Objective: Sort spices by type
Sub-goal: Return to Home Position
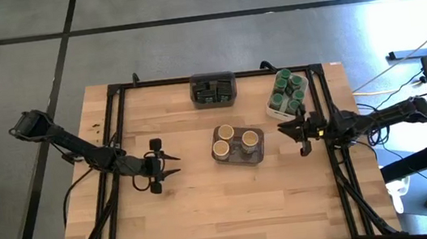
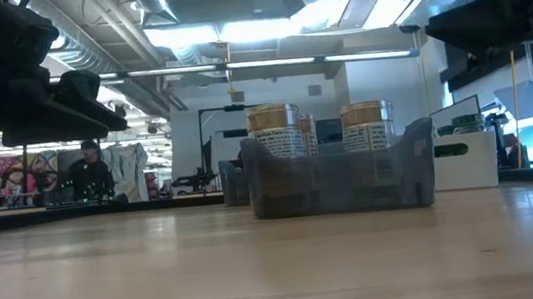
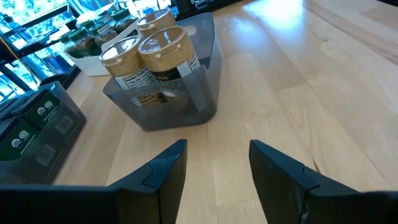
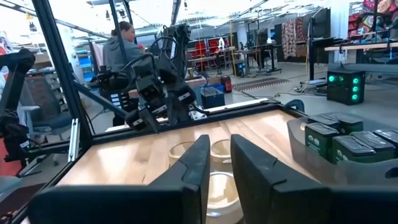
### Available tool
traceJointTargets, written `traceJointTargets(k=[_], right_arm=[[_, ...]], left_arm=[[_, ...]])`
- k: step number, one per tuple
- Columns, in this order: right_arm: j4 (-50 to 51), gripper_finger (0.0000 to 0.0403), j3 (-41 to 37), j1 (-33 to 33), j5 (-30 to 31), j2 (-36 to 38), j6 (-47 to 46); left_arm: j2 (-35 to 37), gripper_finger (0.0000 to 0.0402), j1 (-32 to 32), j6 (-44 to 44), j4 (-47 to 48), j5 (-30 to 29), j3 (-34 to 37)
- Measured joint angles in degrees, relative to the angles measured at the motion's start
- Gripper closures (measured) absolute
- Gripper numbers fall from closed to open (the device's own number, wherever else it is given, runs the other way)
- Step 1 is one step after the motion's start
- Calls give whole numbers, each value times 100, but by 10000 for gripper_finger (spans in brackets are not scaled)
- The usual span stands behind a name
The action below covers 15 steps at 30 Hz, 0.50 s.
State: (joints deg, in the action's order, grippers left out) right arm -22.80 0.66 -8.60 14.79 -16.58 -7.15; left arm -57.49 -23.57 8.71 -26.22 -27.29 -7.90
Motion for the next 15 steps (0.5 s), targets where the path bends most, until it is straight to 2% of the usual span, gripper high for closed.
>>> traceJointTargets(k=[7, 11, 15], right_arm=[[1326, 339, -6, -2, -82, 1112, -10], [1952, 339, -8, -2, -541, 1663, -40], [2072, 339, -6, -1, -938, 1644, -59]], left_arm=[[63, 231, 0, 0, -20, 2, 0], [328, 231, 0, -38, -17, 68, 0], [702, 231, 2, -47, -5, 492, 0]])
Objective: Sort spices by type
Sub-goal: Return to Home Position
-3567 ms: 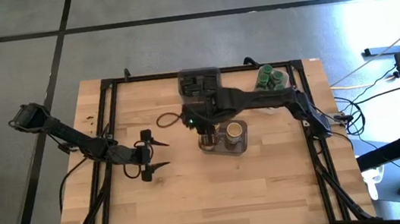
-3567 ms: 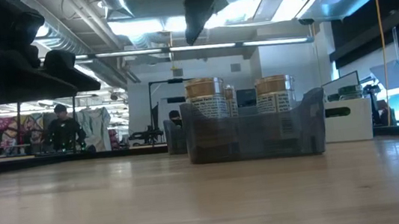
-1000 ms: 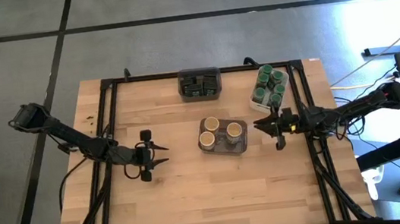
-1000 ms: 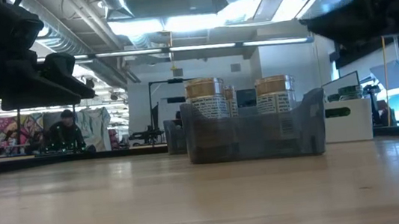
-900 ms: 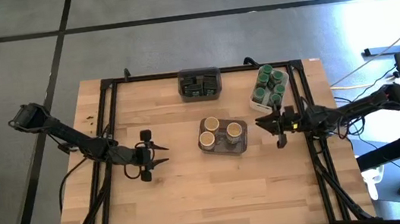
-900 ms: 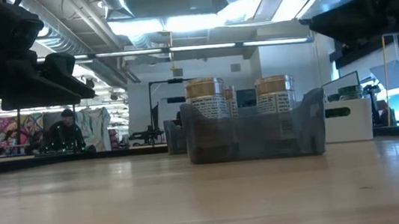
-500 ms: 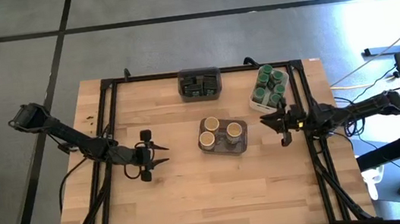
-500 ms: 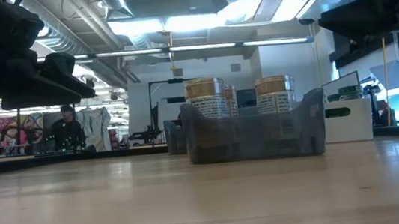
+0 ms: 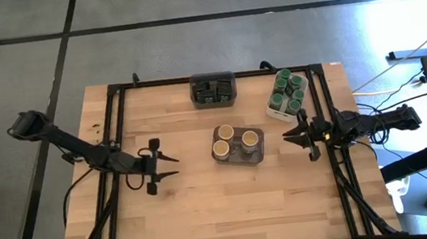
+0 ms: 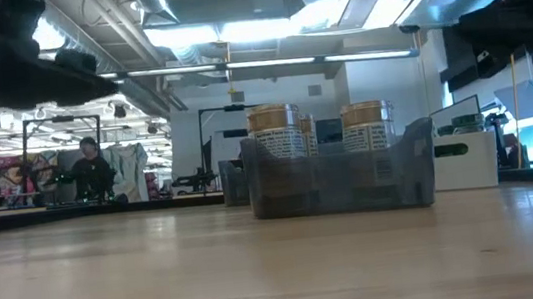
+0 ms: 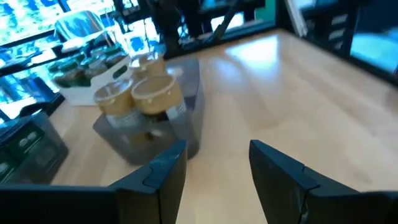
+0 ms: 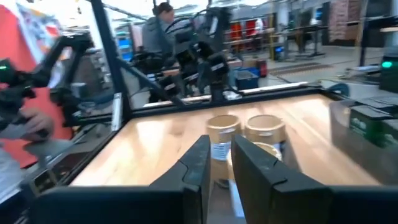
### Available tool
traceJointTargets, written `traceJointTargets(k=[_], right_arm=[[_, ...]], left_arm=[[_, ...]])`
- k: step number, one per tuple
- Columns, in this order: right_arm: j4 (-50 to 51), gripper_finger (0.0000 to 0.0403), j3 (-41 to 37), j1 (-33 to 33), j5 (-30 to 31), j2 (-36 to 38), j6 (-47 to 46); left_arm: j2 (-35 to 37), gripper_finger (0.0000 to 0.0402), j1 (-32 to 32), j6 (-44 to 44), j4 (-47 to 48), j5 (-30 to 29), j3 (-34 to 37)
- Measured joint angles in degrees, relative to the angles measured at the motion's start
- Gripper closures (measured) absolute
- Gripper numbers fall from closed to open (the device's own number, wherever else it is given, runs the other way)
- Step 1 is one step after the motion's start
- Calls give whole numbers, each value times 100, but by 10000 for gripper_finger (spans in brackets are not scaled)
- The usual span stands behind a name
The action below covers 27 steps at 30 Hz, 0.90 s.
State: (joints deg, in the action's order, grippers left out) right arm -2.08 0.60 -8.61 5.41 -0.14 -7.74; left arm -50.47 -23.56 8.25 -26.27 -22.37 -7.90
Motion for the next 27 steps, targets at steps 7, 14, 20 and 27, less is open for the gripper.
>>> traceJointTargets(k=[7, 14, 20, 27], right_arm=[[40, 339, 0, 1, -57, -20, 51], [-2, 339, -2, 1, -55, -17, 51], [-23, 339, -2, 1, -53, -17, 53], [-38, 339, -2, 1, -50, -20, 56]], left_arm=[[823, 231, 5, -352, 261, 40, -4], [2267, 277, 9, -592, 1353, -22, -4], [3562, 362, 17, -588, 2576, 694, -4], [4350, 393, 495, -311, 2818, 1660, -3]])
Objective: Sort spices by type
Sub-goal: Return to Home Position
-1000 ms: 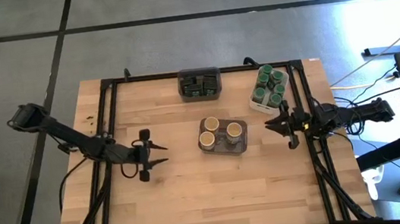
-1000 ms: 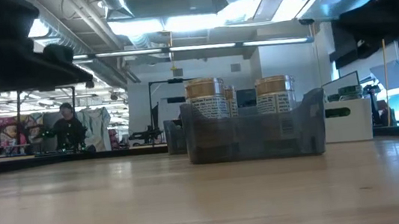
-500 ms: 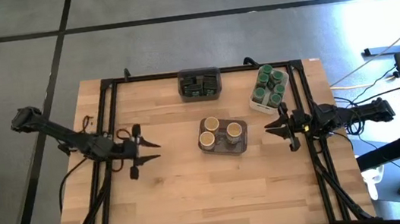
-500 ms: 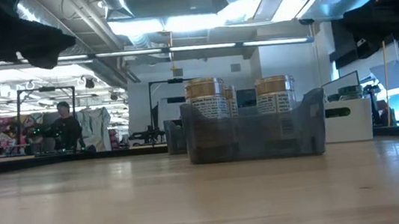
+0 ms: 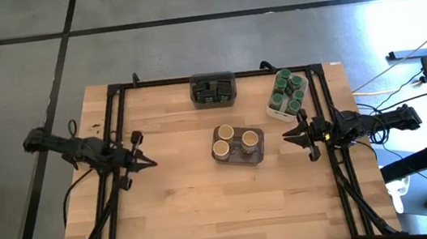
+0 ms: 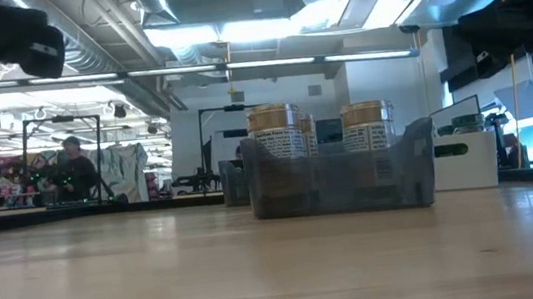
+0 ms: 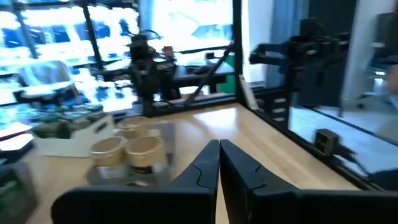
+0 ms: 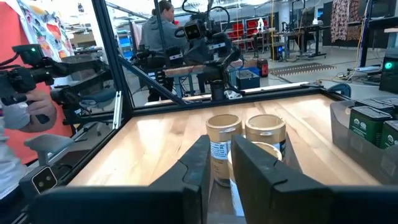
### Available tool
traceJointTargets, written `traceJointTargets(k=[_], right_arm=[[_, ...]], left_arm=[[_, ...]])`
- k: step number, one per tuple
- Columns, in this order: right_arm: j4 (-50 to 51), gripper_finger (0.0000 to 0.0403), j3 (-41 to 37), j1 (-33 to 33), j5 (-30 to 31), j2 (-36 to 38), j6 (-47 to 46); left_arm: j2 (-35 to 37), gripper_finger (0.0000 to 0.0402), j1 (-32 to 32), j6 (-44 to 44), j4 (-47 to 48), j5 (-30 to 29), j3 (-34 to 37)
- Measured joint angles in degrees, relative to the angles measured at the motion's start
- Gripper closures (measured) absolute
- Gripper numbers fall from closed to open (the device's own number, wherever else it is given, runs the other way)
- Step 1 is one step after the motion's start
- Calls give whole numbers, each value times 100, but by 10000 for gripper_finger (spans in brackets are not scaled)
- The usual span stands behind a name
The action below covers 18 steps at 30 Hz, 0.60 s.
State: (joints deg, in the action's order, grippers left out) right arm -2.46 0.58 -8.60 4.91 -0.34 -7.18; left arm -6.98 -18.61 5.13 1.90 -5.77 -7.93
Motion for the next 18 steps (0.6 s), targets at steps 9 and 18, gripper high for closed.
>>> traceJointTargets(k=[9, 18], right_arm=[[-26, 339, 0, 0, 0, 0, 2], [-36, 339, 0, 0, 0, 0, 2]], left_arm=[[134, 398, 1018, 80, -520, 176, 575], [696, 400, 1842, 91, -279, 301, 750]])
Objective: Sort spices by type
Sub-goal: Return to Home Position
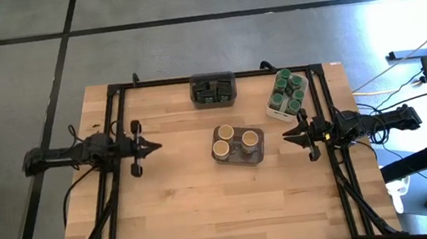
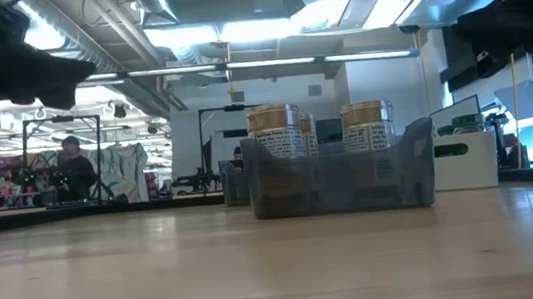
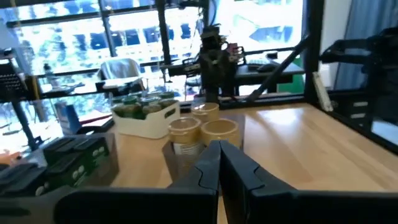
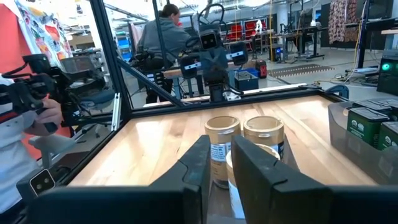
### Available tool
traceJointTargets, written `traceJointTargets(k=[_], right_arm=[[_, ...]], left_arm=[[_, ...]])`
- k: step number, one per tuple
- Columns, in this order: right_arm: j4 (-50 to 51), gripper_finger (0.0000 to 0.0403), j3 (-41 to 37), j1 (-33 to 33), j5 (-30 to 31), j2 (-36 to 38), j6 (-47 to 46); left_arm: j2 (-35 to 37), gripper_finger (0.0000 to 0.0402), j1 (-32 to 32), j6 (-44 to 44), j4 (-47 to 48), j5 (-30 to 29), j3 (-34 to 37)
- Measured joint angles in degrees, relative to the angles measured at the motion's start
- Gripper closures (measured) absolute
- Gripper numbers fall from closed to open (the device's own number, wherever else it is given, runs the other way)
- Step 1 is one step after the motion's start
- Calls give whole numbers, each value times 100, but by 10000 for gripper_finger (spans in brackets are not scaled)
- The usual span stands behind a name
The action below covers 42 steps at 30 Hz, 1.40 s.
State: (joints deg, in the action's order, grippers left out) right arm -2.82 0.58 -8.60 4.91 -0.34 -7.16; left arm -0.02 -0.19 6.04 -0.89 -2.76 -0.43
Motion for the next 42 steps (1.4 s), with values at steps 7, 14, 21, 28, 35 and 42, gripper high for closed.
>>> traceJointTargets(k=[7, 14, 21, 28, 35, 42], right_arm=[[-7, 338, 0, -2, 2, -2, 0], [-5, 338, 0, 0, 2, -2, 0], [-3, 338, 0, 0, 2, -2, -2], [-5, 338, 0, 0, 2, -2, 0], [-3, 338, 0, -2, 2, -2, 0], [-3, 338, 0, 0, 2, -2, 0]], left_arm=[[-12, 400, 460, 140, -15, 137, -4], [-30, 390, 766, 26, 0, -12, -4], [-28, 387, 813, 15, -2, -20, -6], [-30, 387, 811, 13, -1, -20, -6], [-29, 386, 811, 12, -1, -23, -6], [-28, 386, 811, 11, -2, -22, -10]])
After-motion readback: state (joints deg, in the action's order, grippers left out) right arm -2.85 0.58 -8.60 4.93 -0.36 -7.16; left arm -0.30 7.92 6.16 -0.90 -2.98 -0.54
